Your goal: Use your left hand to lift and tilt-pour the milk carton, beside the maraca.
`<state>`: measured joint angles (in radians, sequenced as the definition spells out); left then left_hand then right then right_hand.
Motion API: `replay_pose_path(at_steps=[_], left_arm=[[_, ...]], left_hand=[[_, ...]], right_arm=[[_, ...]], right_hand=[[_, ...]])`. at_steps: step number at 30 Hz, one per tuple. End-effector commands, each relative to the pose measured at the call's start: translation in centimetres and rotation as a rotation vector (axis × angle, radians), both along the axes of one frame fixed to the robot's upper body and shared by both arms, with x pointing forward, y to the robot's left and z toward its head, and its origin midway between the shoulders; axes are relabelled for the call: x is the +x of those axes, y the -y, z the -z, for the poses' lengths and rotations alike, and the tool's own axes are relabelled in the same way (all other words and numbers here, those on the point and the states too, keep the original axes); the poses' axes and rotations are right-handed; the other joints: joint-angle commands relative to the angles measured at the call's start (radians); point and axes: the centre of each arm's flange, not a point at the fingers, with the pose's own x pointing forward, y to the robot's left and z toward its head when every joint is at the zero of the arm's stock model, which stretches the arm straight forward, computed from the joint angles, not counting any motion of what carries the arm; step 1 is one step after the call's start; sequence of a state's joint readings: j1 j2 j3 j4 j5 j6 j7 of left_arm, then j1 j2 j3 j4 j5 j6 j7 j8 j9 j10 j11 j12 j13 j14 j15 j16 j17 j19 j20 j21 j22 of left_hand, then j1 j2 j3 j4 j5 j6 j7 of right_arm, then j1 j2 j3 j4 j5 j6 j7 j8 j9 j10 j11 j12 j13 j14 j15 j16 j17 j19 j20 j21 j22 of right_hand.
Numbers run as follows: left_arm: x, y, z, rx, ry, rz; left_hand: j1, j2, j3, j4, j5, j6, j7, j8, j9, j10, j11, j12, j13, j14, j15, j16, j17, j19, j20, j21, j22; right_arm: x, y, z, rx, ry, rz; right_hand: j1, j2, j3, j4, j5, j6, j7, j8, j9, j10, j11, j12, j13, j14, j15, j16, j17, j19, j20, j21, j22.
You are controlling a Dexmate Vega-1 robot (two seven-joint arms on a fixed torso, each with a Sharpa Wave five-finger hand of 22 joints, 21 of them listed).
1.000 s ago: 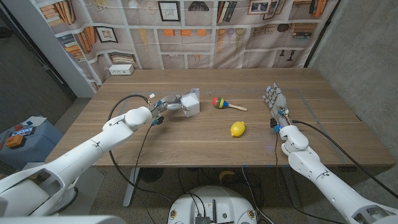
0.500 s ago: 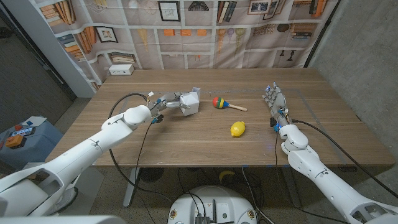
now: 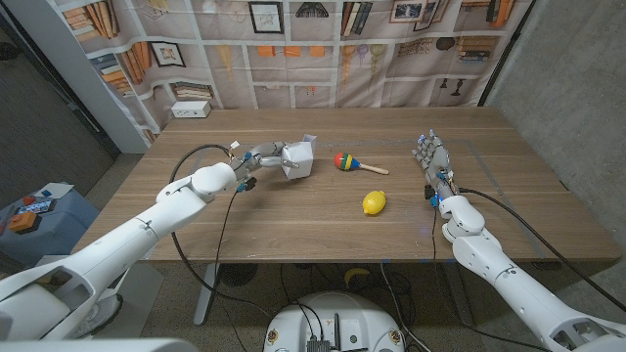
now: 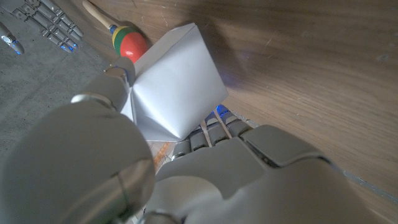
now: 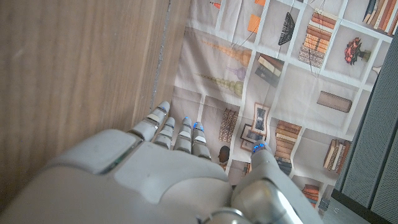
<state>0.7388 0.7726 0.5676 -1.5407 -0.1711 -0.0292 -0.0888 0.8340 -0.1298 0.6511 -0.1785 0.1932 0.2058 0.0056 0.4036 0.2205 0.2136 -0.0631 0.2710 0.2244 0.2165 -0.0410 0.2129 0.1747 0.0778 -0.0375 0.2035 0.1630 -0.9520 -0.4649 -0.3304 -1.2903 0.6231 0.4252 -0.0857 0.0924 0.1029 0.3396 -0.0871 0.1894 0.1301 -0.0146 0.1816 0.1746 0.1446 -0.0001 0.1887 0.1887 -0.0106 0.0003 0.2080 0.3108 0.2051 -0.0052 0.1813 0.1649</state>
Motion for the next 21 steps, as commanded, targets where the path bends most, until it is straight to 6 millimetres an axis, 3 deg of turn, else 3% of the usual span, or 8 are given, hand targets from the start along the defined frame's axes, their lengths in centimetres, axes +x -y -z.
replay_pose_path(at_steps=[1, 21], left_arm=[[-0.7, -0.3, -0.2, -0.022, 0.019, 0.007], [-2.2, -1.2, -2.2, -0.06, 0.031, 0.008]], left_hand=[[0.013, 0.004, -0.005, 0.0, 0.004, 0.012, 0.004, 0.009, 0.004, 0.017, -0.003, 0.008, 0.004, 0.013, -0.039, 0.008, 0.004, 0.014, -0.07, 0.004, 0.003], [0.027, 0.024, -0.03, 0.007, 0.007, 0.004, 0.015, 0.024, 0.013, 0.024, 0.021, 0.005, 0.015, 0.048, -0.025, 0.011, 0.007, 0.046, -0.048, 0.0, 0.004]], right_arm=[[-0.3, 0.0, 0.2, 0.006, -0.001, 0.008], [-0.5, -0.3, 0.2, 0.005, -0.001, 0.004]], right_hand=[[-0.009, 0.009, 0.002, -0.002, 0.006, 0.006, -0.006, 0.007, 0.001, 0.006, 0.002, 0.006, 0.001, -0.005, 0.005, 0.005, 0.0, 0.004, 0.009, 0.007, 0.003], [-0.01, 0.011, 0.002, -0.002, 0.006, 0.01, -0.01, 0.007, 0.001, 0.01, 0.001, 0.007, 0.001, -0.001, 0.009, 0.008, -0.003, 0.007, 0.014, 0.008, 0.003]])
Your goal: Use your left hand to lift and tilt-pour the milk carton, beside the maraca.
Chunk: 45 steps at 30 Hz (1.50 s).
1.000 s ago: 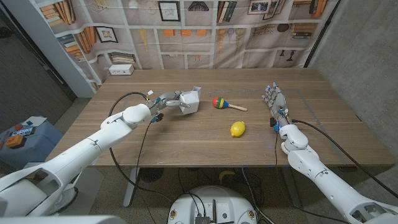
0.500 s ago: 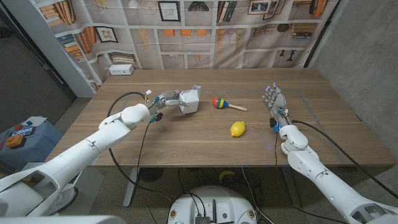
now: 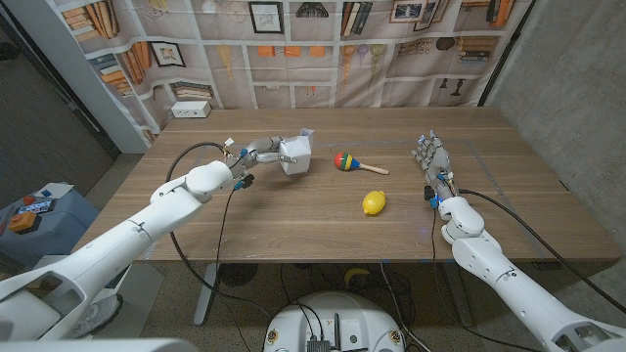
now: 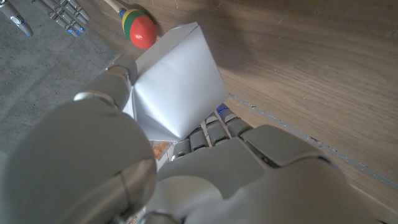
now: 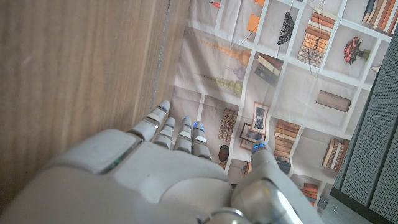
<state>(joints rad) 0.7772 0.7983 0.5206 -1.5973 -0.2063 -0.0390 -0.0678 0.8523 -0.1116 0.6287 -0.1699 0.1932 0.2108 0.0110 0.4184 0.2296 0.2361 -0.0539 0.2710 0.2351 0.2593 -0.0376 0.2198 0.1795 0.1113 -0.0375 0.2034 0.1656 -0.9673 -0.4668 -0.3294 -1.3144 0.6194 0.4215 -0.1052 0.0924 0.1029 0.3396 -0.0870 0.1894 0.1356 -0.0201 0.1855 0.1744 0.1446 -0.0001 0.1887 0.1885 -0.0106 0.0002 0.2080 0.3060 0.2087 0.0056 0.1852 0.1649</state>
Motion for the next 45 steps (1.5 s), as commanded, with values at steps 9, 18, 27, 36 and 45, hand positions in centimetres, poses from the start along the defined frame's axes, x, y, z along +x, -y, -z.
replay_pose_path(at_steps=[9, 18, 27, 36, 45], left_arm=[[-1.1, -0.8, -2.0, -0.002, -0.037, 0.008], [-1.8, -1.3, -3.1, 0.019, -0.086, 0.019], [-2.2, -1.6, -5.2, 0.059, -0.125, 0.057], [-2.6, -1.6, -6.9, 0.136, -0.171, 0.09], [-3.4, -2.4, -8.0, 0.233, -0.239, 0.1]], left_hand=[[0.01, 0.016, -0.023, 0.001, 0.007, -0.028, 0.015, 0.007, 0.007, -0.019, 0.024, -0.005, 0.01, -0.013, -0.019, -0.007, 0.003, -0.001, -0.04, -0.01, 0.002], [0.006, 0.023, -0.039, 0.005, 0.008, -0.034, 0.024, 0.011, 0.009, -0.039, 0.034, -0.015, 0.015, -0.033, -0.008, -0.017, 0.003, -0.011, -0.032, -0.016, 0.003], [0.002, 0.033, -0.048, 0.008, 0.009, -0.055, 0.026, 0.008, 0.01, -0.044, 0.042, -0.017, 0.019, -0.038, -0.002, -0.019, 0.004, -0.011, -0.024, -0.016, 0.003], [-0.003, 0.043, -0.057, 0.011, 0.01, -0.065, 0.027, 0.007, 0.011, -0.044, 0.044, -0.018, 0.023, -0.041, 0.004, -0.02, 0.005, -0.016, -0.018, -0.017, 0.003], [-0.007, 0.054, -0.062, 0.014, 0.011, -0.068, 0.032, 0.008, 0.011, -0.043, 0.046, -0.017, 0.026, -0.039, 0.008, -0.019, 0.005, -0.014, -0.014, -0.016, 0.004]], right_arm=[[-0.1, -0.1, 0.0, -0.002, -0.001, -0.003], [-0.2, 0.0, 0.1, 0.004, -0.005, -0.001], [0.3, -0.1, 0.2, 0.01, -0.001, -0.011], [0.6, -0.1, -0.3, 0.003, 0.013, -0.015], [0.6, -0.2, -0.9, -0.022, 0.03, -0.017]], right_hand=[[-0.01, 0.011, 0.002, -0.003, 0.006, 0.005, -0.005, 0.003, 0.002, 0.011, 0.001, 0.007, 0.002, 0.0, 0.014, 0.009, 0.0, 0.004, 0.006, 0.004, 0.003], [-0.011, 0.012, 0.002, -0.003, 0.006, 0.006, -0.006, 0.003, 0.002, 0.011, 0.001, 0.007, 0.002, 0.0, 0.016, 0.009, -0.001, 0.005, 0.009, 0.004, 0.003], [-0.013, 0.013, 0.002, -0.003, 0.006, 0.006, -0.006, 0.003, 0.002, 0.011, 0.001, 0.007, 0.002, 0.0, 0.016, 0.01, -0.002, 0.005, 0.013, 0.004, 0.003], [-0.014, 0.013, 0.002, -0.003, 0.006, 0.007, -0.005, 0.003, 0.002, 0.013, 0.001, 0.008, 0.002, 0.001, 0.018, 0.011, -0.003, 0.006, 0.013, 0.004, 0.003], [-0.013, 0.012, 0.002, -0.004, 0.006, 0.009, -0.006, 0.003, 0.002, 0.014, 0.001, 0.008, 0.002, -0.001, -0.003, 0.01, -0.006, 0.008, -0.003, 0.004, 0.003]])
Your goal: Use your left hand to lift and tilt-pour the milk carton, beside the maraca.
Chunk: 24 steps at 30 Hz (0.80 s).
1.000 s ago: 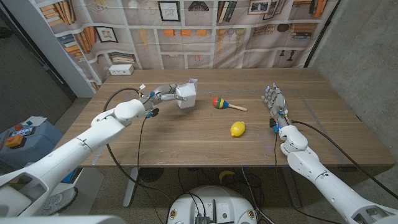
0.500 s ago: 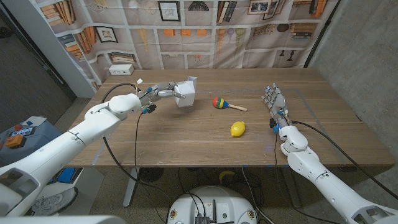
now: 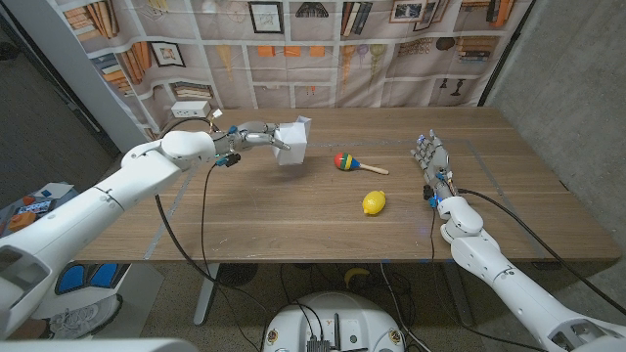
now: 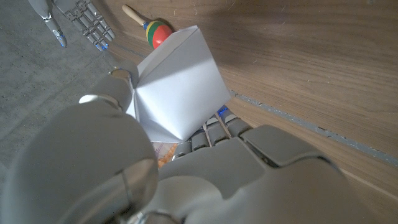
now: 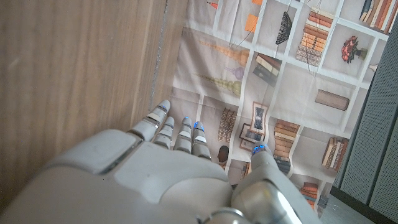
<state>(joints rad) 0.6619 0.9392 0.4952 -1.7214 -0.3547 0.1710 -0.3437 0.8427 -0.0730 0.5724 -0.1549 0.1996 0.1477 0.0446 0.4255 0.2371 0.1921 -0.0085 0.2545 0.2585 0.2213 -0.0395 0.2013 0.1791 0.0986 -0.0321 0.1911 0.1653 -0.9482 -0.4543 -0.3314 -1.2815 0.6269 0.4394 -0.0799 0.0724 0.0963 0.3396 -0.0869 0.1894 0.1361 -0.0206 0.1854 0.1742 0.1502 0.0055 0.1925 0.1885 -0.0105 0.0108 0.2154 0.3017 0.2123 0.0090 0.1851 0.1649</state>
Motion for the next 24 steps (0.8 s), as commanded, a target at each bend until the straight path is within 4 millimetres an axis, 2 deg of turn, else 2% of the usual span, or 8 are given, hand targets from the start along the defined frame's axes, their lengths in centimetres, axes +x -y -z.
replay_pose_path(at_steps=[1, 11, 24], left_arm=[[-1.0, -0.8, -1.8, 0.116, -0.078, 0.026], [-1.7, -1.3, -3.7, 0.215, -0.093, 0.021], [-2.1, -1.1, -7.2, 0.392, -0.093, 0.027]], left_hand=[[0.002, 0.017, -0.007, -0.001, 0.004, -0.004, -0.002, 0.002, 0.004, 0.001, 0.0, -0.001, 0.003, -0.001, 0.009, 0.0, 0.005, -0.001, -0.019, -0.004, 0.004], [0.0, 0.028, -0.013, -0.001, 0.006, -0.005, 0.002, 0.005, 0.004, 0.007, 0.001, 0.002, 0.007, 0.002, 0.011, 0.001, 0.005, 0.002, -0.018, -0.003, 0.004], [-0.003, 0.039, -0.021, -0.001, 0.007, -0.007, 0.005, 0.007, 0.004, 0.007, 0.003, 0.002, 0.012, 0.003, 0.012, 0.001, 0.005, 0.006, -0.015, -0.002, 0.004]], right_arm=[[0.1, -0.1, -0.8, -0.029, 0.02, -0.005], [0.2, -0.2, -1.1, -0.047, 0.017, -0.008], [0.4, -0.5, -1.0, -0.043, 0.014, -0.012]], right_hand=[[0.007, 0.019, 0.002, -0.004, 0.006, 0.009, -0.006, 0.003, 0.002, 0.009, -0.004, 0.004, 0.002, -0.002, -0.017, 0.003, -0.002, 0.004, -0.01, 0.004, 0.003], [0.004, 0.019, 0.001, -0.003, 0.006, 0.012, -0.004, 0.004, 0.002, 0.008, -0.005, 0.003, 0.002, 0.0, -0.021, 0.004, -0.002, 0.001, -0.017, 0.003, 0.003], [0.003, 0.019, 0.001, -0.003, 0.007, 0.012, -0.002, 0.003, 0.002, 0.008, -0.004, 0.003, 0.002, 0.0, -0.02, 0.004, -0.004, 0.002, -0.018, 0.003, 0.003]])
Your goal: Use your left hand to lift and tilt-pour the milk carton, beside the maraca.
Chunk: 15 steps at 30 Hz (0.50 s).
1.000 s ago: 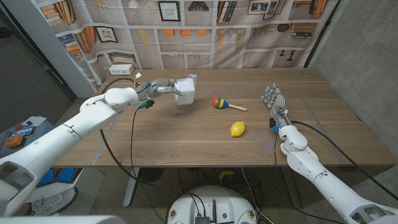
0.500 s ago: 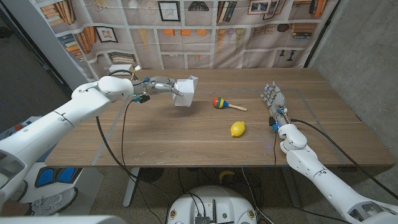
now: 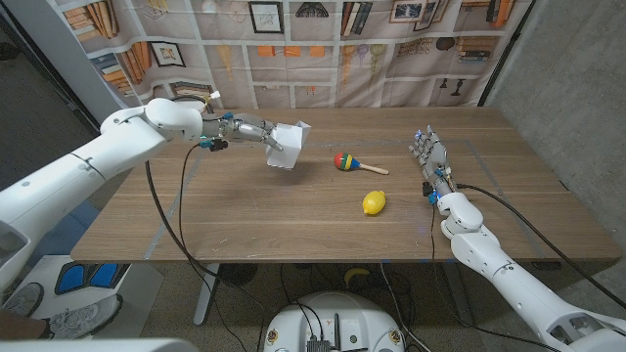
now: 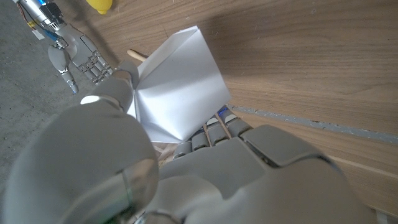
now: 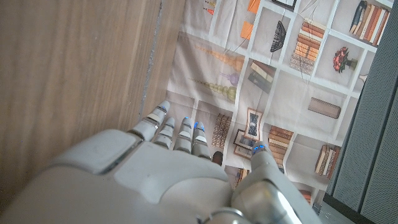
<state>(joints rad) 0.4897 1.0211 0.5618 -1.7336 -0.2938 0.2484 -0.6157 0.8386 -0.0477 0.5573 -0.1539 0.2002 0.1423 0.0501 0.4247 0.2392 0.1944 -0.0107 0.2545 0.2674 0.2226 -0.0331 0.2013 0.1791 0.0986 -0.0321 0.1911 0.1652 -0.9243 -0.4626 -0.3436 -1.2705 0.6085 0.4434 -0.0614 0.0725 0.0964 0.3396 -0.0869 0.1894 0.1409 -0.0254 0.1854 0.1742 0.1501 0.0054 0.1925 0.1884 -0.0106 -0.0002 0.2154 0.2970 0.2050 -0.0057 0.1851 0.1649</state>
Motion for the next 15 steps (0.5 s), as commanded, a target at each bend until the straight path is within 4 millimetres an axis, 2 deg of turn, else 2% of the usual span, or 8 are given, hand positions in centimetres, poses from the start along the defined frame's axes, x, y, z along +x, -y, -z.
replay_pose_path(at_steps=[1, 7, 15], left_arm=[[-0.6, -0.1, -3.1, 0.156, -0.009, 0.001], [-1.2, 0.6, -4.7, 0.265, 0.012, -0.022], [-2.0, 1.6, -5.9, 0.383, 0.036, -0.06]], left_hand=[[0.001, 0.014, -0.007, -0.002, 0.006, -0.003, 0.0, 0.007, 0.002, 0.005, 0.006, 0.002, 0.003, 0.002, 0.006, 0.0, 0.005, 0.006, -0.014, -0.002, 0.004], [-0.001, 0.018, -0.011, -0.003, 0.006, -0.007, 0.002, 0.007, 0.001, 0.001, 0.009, 0.0, 0.005, 0.0, 0.006, -0.001, 0.005, 0.007, -0.015, -0.001, 0.004], [-0.002, 0.021, -0.016, -0.004, 0.007, -0.012, 0.007, 0.007, 0.001, -0.001, 0.009, -0.001, 0.007, 0.0, 0.007, -0.001, 0.004, 0.011, -0.014, 0.0, 0.005]], right_arm=[[0.2, -0.2, 0.0, -0.001, -0.004, -0.005], [0.3, -0.2, 0.2, 0.003, -0.007, -0.007], [0.3, 0.0, 0.2, 0.007, -0.005, -0.01]], right_hand=[[0.003, 0.019, 0.001, -0.003, 0.007, 0.008, 0.003, 0.003, 0.002, 0.008, -0.004, 0.003, 0.002, 0.0, -0.009, 0.004, 0.0, 0.009, -0.004, 0.003, 0.003], [0.004, 0.019, 0.001, -0.004, 0.007, 0.008, 0.003, 0.003, 0.002, 0.008, -0.004, 0.003, 0.002, 0.001, -0.007, 0.005, 0.0, 0.01, -0.003, 0.003, 0.003], [0.004, 0.02, 0.001, -0.004, 0.007, 0.009, 0.003, 0.003, 0.002, 0.009, -0.003, 0.003, 0.001, 0.001, -0.005, 0.005, -0.002, 0.011, 0.001, 0.003, 0.003]])
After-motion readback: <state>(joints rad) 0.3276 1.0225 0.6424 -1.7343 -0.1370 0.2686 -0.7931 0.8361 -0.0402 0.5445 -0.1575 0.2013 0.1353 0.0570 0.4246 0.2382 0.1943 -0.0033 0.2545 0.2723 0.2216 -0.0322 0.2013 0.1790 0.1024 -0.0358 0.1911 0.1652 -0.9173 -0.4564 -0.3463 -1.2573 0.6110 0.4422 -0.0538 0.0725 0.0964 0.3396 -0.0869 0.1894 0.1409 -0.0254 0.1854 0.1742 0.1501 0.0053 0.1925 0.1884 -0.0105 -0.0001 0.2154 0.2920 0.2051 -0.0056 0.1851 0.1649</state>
